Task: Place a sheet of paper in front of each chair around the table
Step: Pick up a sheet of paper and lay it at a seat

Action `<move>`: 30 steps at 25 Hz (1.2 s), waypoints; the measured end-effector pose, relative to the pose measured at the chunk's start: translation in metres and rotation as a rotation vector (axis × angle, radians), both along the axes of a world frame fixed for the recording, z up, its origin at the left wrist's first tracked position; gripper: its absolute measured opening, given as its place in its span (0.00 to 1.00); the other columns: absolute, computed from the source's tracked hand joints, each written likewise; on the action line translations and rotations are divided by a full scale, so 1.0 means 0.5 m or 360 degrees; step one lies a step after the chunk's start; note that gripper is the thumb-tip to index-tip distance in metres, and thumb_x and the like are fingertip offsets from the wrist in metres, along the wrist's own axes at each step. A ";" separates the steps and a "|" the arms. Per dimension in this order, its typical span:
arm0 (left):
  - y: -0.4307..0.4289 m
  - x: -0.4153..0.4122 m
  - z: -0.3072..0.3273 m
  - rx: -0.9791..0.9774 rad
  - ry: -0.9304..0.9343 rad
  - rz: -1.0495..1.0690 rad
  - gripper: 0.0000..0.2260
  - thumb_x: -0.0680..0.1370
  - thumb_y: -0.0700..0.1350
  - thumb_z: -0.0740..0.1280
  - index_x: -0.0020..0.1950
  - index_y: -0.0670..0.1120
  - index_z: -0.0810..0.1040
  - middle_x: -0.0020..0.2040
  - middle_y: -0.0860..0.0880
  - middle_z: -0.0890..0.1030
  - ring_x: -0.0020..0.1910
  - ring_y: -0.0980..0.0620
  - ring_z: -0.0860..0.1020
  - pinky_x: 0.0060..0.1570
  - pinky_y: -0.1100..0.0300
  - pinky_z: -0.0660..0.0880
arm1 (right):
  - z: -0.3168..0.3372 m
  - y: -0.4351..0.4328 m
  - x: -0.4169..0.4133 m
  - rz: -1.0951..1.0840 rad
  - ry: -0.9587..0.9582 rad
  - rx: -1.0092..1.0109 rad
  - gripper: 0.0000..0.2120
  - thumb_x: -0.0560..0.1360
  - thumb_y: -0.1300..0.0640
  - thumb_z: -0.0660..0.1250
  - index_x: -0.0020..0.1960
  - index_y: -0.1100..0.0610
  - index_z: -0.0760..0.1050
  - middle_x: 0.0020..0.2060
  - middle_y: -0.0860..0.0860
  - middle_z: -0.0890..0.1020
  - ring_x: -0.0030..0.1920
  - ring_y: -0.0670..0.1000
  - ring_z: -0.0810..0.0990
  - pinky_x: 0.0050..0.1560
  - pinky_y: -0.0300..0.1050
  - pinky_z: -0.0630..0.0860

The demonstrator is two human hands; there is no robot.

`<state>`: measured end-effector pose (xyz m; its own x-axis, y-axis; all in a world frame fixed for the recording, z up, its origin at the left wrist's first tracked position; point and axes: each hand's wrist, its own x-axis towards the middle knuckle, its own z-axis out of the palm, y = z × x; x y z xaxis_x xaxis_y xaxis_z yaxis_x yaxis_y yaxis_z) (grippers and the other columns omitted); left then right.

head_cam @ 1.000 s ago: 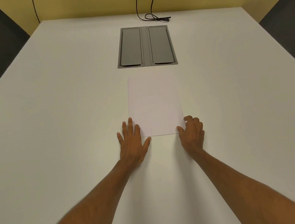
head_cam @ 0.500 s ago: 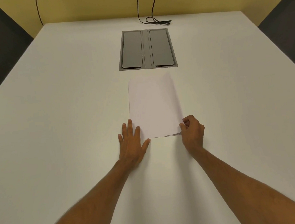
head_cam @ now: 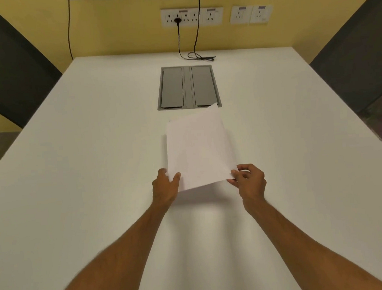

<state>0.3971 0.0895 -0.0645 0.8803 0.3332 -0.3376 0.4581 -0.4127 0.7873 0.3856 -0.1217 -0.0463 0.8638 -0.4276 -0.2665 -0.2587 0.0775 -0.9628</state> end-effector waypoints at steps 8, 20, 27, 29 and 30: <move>0.017 -0.115 0.153 -0.1038 0.0095 0.0267 0.09 0.77 0.36 0.65 0.57 0.39 0.76 0.52 0.41 0.80 0.50 0.41 0.79 0.47 0.50 0.78 | 0.110 -0.055 -0.190 0.0039 -0.0129 0.0120 0.06 0.73 0.68 0.69 0.49 0.66 0.75 0.40 0.63 0.82 0.38 0.55 0.83 0.36 0.39 0.81; -0.145 -0.350 0.302 -0.0986 0.0044 -0.0357 0.10 0.77 0.32 0.63 0.57 0.40 0.77 0.45 0.41 0.82 0.38 0.46 0.79 0.35 0.60 0.77 | 0.240 -0.220 -0.491 -0.0087 0.0038 -0.0049 0.10 0.74 0.59 0.70 0.53 0.61 0.77 0.44 0.54 0.83 0.43 0.49 0.80 0.37 0.40 0.72; -0.328 -0.485 0.375 -0.0991 0.0073 -0.0711 0.08 0.78 0.33 0.63 0.55 0.40 0.77 0.44 0.43 0.83 0.39 0.46 0.80 0.34 0.59 0.77 | 0.304 -0.405 -0.689 -0.0321 0.0004 -0.0131 0.10 0.72 0.65 0.71 0.53 0.63 0.78 0.45 0.60 0.84 0.46 0.59 0.84 0.51 0.56 0.80; -0.387 -0.528 0.397 -0.0977 0.0072 -0.0761 0.07 0.78 0.33 0.63 0.53 0.41 0.78 0.43 0.43 0.83 0.38 0.46 0.80 0.34 0.58 0.77 | 0.323 -0.450 -0.754 -0.0395 -0.0004 -0.0173 0.10 0.71 0.66 0.71 0.52 0.63 0.79 0.45 0.59 0.84 0.47 0.59 0.84 0.53 0.57 0.80; -0.418 -0.552 0.407 -0.0965 0.0073 -0.0791 0.07 0.77 0.33 0.63 0.52 0.40 0.78 0.42 0.43 0.82 0.38 0.45 0.79 0.35 0.58 0.77 | 0.332 -0.474 -0.787 -0.0428 0.0000 -0.0182 0.09 0.71 0.66 0.71 0.51 0.62 0.79 0.46 0.59 0.84 0.47 0.58 0.83 0.52 0.56 0.81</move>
